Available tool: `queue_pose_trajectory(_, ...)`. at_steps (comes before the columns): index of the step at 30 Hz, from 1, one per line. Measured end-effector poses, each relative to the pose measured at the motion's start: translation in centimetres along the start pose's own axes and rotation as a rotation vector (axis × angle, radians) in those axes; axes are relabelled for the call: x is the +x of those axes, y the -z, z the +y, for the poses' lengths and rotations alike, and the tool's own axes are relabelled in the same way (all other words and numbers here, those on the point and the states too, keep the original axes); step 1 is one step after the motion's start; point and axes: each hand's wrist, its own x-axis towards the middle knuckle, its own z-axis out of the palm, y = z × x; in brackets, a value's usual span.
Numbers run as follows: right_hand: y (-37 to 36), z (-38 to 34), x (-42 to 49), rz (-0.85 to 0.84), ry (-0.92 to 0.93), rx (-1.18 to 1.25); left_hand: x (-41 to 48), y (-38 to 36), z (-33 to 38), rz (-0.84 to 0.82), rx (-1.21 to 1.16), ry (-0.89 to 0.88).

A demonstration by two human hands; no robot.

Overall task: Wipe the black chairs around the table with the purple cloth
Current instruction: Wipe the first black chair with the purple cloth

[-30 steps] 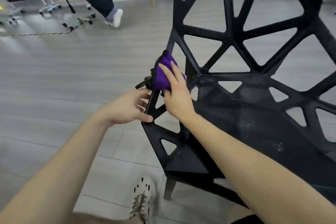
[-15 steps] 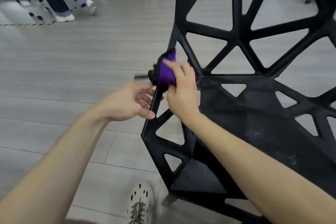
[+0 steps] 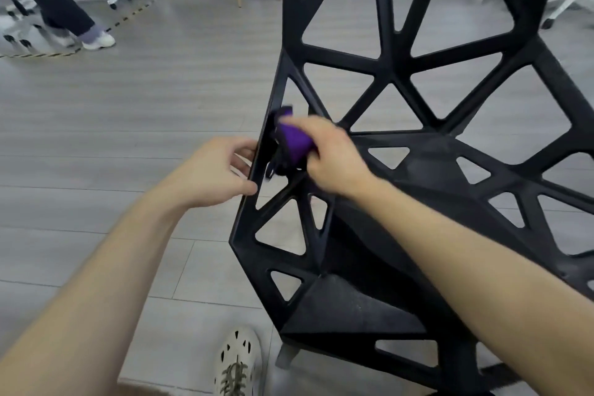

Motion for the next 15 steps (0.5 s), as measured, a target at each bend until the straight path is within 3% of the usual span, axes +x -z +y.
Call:
queue_pose_trajectory(2, 2.3, 0.5, 3.8, 0.169, -0.122, -0.010, 0.0, -1.1, 0.8, 0.102, 0.180, 0.003)
queue_pose_trajectory(4, 3.1, 1.1, 6.7, 0.221, -0.122, -0.077, -0.2, -2.0, 0.6, 0.152, 0.303, -0.010)
queue_pose_trajectory(10, 1.0, 9.8, 1.7, -0.229, -0.037, -0.425, -0.5, -2.5, 0.0, 0.239, 0.499, -0.025)
queue_pose_trajectory(13, 3.1, 11.8, -0.4, -0.228, -0.138, -0.439, -1.2, -3.2, 0.6, 0.346, 0.737, -0.227)
queue_pose_trajectory(15, 4.9, 12.8, -0.6, -0.204, -0.202, -0.517, -1.0, -4.6, 0.5, 0.318, 0.857, -0.411)
